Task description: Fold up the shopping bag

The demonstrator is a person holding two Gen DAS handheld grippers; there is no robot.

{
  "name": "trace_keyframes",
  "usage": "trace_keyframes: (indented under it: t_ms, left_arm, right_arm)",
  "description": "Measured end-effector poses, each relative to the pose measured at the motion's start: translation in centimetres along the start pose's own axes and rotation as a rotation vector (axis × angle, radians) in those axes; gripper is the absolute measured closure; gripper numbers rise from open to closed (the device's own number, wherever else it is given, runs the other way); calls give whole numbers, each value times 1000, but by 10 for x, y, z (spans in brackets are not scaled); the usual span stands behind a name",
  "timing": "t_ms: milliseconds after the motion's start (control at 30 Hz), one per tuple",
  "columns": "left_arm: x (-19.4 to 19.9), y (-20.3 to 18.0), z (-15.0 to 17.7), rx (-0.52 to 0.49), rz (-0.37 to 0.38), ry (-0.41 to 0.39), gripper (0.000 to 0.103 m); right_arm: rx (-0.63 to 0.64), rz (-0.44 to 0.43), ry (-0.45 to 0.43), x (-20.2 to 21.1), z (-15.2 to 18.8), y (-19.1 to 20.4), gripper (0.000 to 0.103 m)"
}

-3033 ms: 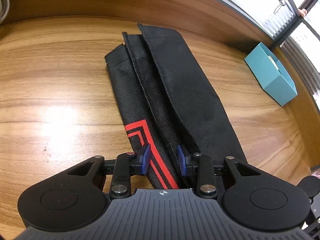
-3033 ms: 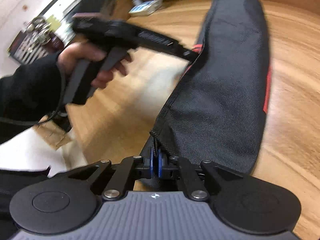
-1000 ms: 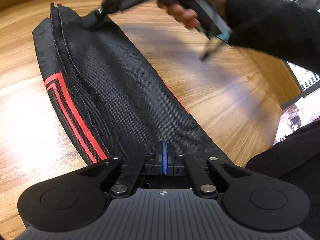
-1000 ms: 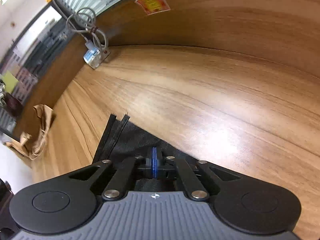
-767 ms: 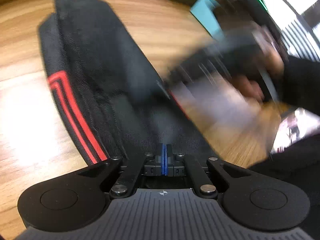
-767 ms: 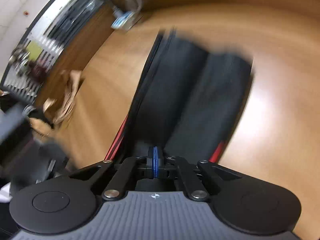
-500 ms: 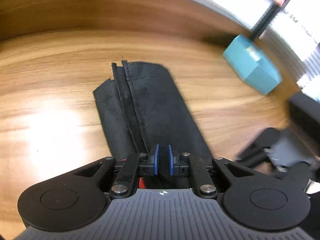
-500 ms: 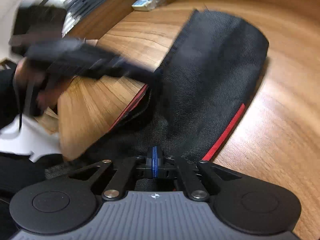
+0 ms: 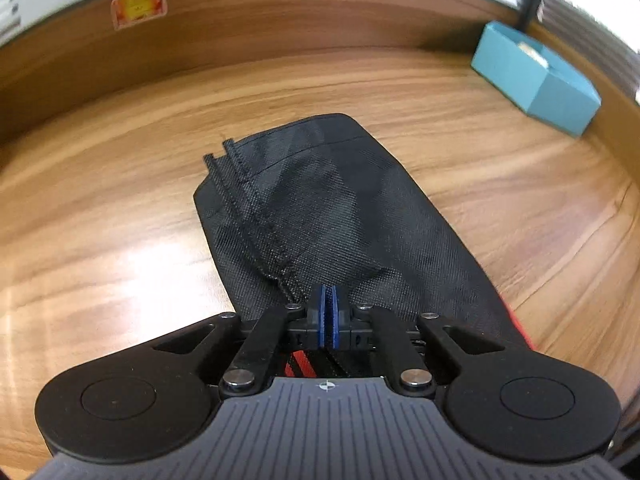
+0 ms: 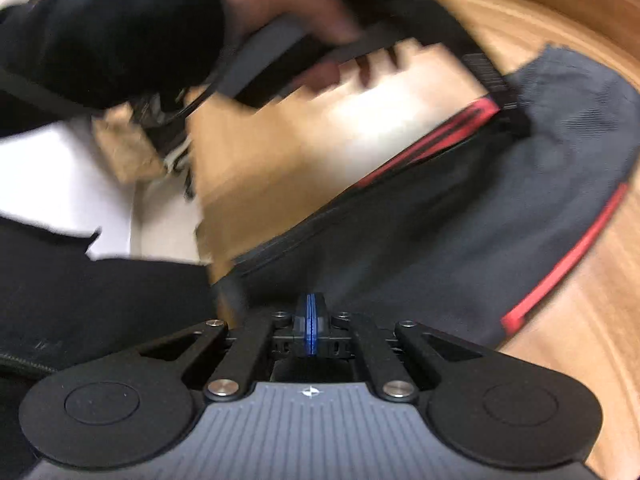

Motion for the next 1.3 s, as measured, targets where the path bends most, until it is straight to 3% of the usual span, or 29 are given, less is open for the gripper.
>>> trace_keyframes:
  t_ms: [100, 200, 333, 600, 667, 733, 767, 833, 967, 1100, 1300]
  left_arm:
    - [29, -32, 23, -151, 113, 14, 92]
    - [51, -60, 59, -308, 148, 53, 92]
    - [53, -64, 83, -329, 145, 74, 92]
    - [56, -72, 129, -370, 140, 117, 91]
    - [57, -74, 135, -389, 149, 112, 91]
    - [61, -73, 142, -392, 175, 105, 91]
    - [62, -73, 146, -393, 189, 103, 91]
    - [66, -73, 153, -393, 220, 98, 91]
    - [69, -71, 161, -393, 244, 103, 91]
    - [62, -71, 161, -389, 266, 101, 91]
    - [62, -65, 161, -397, 301, 108, 91]
  right_arm:
    - [62, 44, 48, -3, 4, 5, 103]
    - [6, 26, 42, -4, 2, -2, 103]
    - [-48, 13, 3, -1, 6, -9, 103]
    - [-136, 77, -68, -1, 7, -15, 103]
    - [-135, 88, -74, 1, 4, -10, 96]
    - [-128, 112, -90, 5, 7, -3, 66]
    - [-121, 125, -95, 9, 7, 2, 62]
    - [-88, 165, -85, 17, 6, 15, 62]
    - [0, 246, 17, 14, 10, 45, 61]
    - [131, 325, 107, 5, 9, 82, 41]
    - [420, 589, 239, -23, 11, 115, 32]
Point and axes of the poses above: each gripper's, at about its wrist camera, not at the fingertips, and x roughly against the way its jaws point, y to its left, z to its underside, the point moved 7 cm from there along -x, roughly the way its jaws point, and after that the axes turned 12 degrees about x, right-handed, at the moved point
